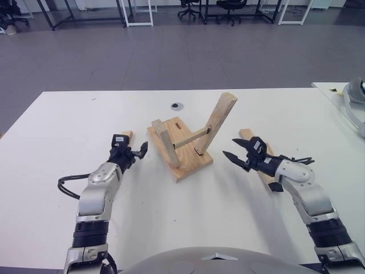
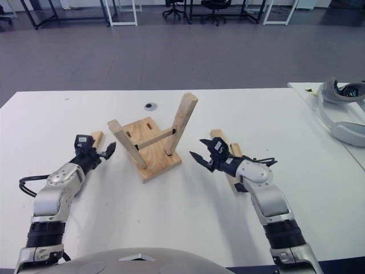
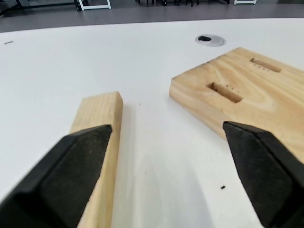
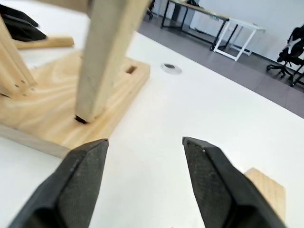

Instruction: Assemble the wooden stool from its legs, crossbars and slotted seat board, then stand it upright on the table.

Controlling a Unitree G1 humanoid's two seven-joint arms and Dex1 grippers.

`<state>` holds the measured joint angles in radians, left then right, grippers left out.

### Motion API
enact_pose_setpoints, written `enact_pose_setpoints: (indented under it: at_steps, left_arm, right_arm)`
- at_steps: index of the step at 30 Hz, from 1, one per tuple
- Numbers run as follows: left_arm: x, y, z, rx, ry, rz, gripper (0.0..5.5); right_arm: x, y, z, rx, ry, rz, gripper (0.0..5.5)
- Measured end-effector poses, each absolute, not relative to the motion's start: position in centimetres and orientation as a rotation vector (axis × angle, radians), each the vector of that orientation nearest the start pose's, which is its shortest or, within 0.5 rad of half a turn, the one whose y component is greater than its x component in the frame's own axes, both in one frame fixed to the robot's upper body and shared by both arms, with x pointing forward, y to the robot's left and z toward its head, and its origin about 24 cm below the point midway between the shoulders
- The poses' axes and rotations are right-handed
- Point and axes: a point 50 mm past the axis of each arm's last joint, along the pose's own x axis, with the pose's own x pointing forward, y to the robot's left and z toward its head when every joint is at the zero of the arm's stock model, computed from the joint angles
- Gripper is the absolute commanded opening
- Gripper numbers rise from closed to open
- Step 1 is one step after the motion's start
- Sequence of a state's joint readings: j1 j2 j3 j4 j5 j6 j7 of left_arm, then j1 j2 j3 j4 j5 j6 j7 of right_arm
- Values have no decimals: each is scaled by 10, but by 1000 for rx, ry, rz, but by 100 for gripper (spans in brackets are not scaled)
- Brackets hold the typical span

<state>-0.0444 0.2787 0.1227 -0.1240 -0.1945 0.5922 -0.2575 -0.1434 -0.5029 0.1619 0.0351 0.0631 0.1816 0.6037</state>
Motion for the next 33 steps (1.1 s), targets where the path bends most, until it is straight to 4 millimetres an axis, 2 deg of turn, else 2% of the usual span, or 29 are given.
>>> enact_pose_setpoints:
  at_steps: [2, 4, 6, 8, 13, 16, 19, 20, 22, 23, 25, 26, 28, 30, 33]
  left_arm:
    - [250, 213, 40, 25, 456, -161, 431]
    - [251, 210, 40, 56, 488, -217, 431]
    - [251, 202, 33, 59, 540, -303, 431]
    - [257, 195, 30, 90, 551, -391, 431]
    - [263, 195, 26, 156, 541, -486, 431]
    - [265, 193, 23, 151, 515, -493, 431]
    - [266, 194, 22, 145, 476, -474, 431]
    - [264, 200, 26, 135, 453, -416, 431]
    - [259, 215, 44, 120, 373, -292, 431]
    - [255, 222, 61, 106, 302, -230, 431]
    - [243, 229, 98, 73, 158, -116, 431]
    - [237, 228, 109, 62, 127, -78, 431]
    - [224, 216, 131, 2, 64, -28, 431]
    - [222, 198, 153, -86, 7, -14, 431]
    - [226, 183, 171, -129, -23, -20, 431]
  right_arm:
    - [281, -172, 40, -488, 272, 685, 292]
    - [293, -148, 23, -526, 292, 723, 292]
    - [304, -126, 21, -592, 251, 786, 292]
    - [307, -118, 21, -657, 213, 869, 292]
    - [297, -129, 29, -728, 210, 1053, 292]
    - [286, -131, 31, -722, 210, 1089, 292]
    - [280, -134, 33, -715, 199, 1003, 292]
    - [282, -141, 37, -688, 193, 869, 292]
    - [285, -157, 55, -588, 151, 647, 292]
    - [284, -161, 70, -470, 102, 541, 292]
    - [273, -162, 104, -213, -27, 398, 292]
    - [268, -162, 116, -164, -67, 374, 292]
    - [258, -168, 144, -86, -148, 298, 292]
    - [255, -173, 167, -19, -188, 219, 292]
    - [255, -166, 185, 52, -216, 232, 292]
